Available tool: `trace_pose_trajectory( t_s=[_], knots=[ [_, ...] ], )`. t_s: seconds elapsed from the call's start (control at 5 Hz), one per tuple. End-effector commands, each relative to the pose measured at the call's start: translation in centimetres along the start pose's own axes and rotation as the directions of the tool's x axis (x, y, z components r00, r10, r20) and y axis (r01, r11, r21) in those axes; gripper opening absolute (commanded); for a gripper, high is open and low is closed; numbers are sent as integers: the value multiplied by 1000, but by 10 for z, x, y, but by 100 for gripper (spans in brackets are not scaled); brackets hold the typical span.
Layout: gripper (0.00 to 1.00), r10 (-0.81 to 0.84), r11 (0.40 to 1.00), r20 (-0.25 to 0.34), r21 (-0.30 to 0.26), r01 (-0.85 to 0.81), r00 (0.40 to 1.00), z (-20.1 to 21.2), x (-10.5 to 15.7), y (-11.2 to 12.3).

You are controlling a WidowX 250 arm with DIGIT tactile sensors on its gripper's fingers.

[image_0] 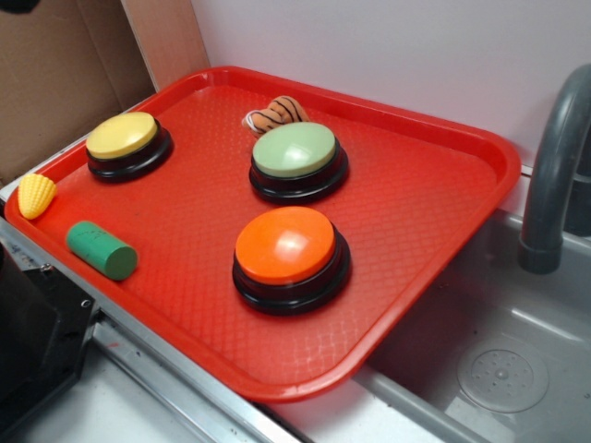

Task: Push the orange button.

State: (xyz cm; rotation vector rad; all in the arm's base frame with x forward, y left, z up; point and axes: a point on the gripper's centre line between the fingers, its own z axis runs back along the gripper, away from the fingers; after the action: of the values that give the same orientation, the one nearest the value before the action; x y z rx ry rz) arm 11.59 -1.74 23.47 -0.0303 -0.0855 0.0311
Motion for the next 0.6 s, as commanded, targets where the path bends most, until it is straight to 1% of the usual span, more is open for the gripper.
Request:
trace_pose_trajectory(
  t_s=[0.0,0.2,0.4],
  knots=[
    [100,0,1000,0,0,0,1000,0,0,0],
    [100,-266,948,70,201,247,962,-46,41,-35],
    [100,-474,881,96,62,470,875,-94,58,-61]
  ],
)
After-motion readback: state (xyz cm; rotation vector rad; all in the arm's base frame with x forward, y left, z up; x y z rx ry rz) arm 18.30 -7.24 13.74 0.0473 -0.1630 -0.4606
